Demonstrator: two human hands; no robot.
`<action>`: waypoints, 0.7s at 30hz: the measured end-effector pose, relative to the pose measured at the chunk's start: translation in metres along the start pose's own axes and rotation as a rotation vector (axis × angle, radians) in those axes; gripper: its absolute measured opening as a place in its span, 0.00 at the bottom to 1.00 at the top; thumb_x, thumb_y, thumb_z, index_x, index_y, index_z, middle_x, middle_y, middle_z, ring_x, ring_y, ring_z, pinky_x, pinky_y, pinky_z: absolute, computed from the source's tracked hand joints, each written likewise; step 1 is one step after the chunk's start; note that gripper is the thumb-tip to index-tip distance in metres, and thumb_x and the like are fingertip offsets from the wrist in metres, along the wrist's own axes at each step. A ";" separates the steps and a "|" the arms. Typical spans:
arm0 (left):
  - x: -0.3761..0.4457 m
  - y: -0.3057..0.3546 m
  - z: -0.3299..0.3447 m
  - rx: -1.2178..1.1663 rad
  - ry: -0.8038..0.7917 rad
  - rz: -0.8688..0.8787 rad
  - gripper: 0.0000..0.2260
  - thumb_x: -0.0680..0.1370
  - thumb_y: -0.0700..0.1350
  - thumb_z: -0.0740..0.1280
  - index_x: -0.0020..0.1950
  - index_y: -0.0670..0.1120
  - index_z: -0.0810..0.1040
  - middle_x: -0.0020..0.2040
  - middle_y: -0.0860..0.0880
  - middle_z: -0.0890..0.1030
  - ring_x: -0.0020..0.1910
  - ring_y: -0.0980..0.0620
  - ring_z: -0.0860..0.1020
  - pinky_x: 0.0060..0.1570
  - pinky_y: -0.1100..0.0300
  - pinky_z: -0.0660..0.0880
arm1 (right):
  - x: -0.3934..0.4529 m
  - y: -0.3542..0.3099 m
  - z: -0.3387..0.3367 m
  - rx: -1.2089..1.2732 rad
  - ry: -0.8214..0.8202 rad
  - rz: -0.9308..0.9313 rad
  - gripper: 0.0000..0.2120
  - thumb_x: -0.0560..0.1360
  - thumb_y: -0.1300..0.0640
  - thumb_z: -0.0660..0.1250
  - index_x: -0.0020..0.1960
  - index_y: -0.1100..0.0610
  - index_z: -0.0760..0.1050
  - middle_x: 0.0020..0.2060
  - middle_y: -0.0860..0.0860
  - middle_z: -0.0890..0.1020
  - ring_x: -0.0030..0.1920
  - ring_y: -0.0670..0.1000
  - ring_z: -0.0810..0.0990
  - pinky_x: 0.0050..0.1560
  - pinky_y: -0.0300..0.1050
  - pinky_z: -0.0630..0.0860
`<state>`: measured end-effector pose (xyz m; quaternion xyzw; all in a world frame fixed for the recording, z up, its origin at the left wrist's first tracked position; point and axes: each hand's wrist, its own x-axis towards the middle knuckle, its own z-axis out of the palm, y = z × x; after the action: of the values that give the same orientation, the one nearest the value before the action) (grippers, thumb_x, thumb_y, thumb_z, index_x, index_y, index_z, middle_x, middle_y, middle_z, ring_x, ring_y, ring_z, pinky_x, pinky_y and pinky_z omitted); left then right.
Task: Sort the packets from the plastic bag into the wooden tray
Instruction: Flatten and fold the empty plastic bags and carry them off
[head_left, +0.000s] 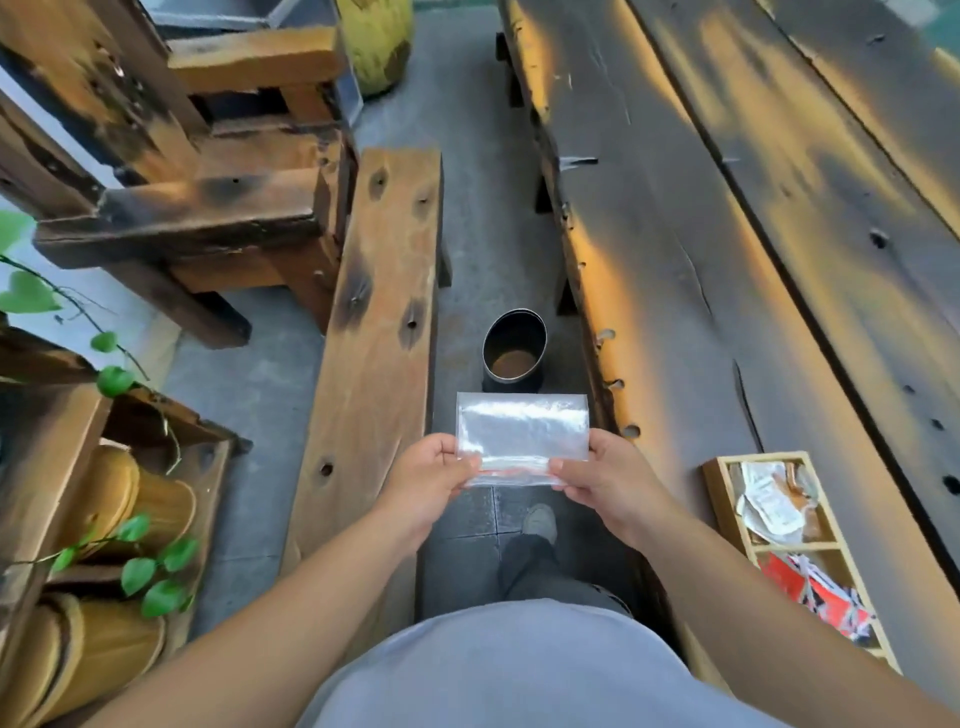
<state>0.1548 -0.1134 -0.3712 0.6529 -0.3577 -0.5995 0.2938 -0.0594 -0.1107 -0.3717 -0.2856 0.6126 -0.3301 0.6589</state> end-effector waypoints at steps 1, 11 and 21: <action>0.017 0.011 0.002 0.012 0.001 -0.004 0.03 0.76 0.38 0.70 0.46 0.40 0.78 0.34 0.47 0.78 0.33 0.52 0.70 0.35 0.59 0.67 | 0.017 -0.013 -0.005 0.010 -0.008 0.021 0.12 0.74 0.65 0.71 0.56 0.57 0.77 0.54 0.52 0.85 0.53 0.52 0.84 0.44 0.39 0.79; 0.178 0.082 0.031 -0.023 0.089 -0.212 0.04 0.77 0.39 0.66 0.49 0.43 0.80 0.42 0.45 0.80 0.39 0.52 0.75 0.38 0.61 0.73 | 0.171 -0.095 -0.029 0.029 0.130 0.174 0.06 0.75 0.64 0.70 0.52 0.63 0.77 0.50 0.59 0.83 0.47 0.51 0.84 0.48 0.42 0.82; 0.378 0.101 0.039 0.169 0.243 -0.260 0.05 0.75 0.41 0.68 0.50 0.49 0.79 0.44 0.46 0.83 0.39 0.53 0.81 0.38 0.61 0.74 | 0.360 -0.101 0.011 0.238 0.545 0.341 0.09 0.77 0.65 0.67 0.53 0.53 0.75 0.48 0.51 0.82 0.48 0.49 0.83 0.49 0.41 0.82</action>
<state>0.1139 -0.4795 -0.5102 0.7835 -0.2813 -0.5171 0.1991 -0.0461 -0.4557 -0.5143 -0.0013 0.7623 -0.3485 0.5454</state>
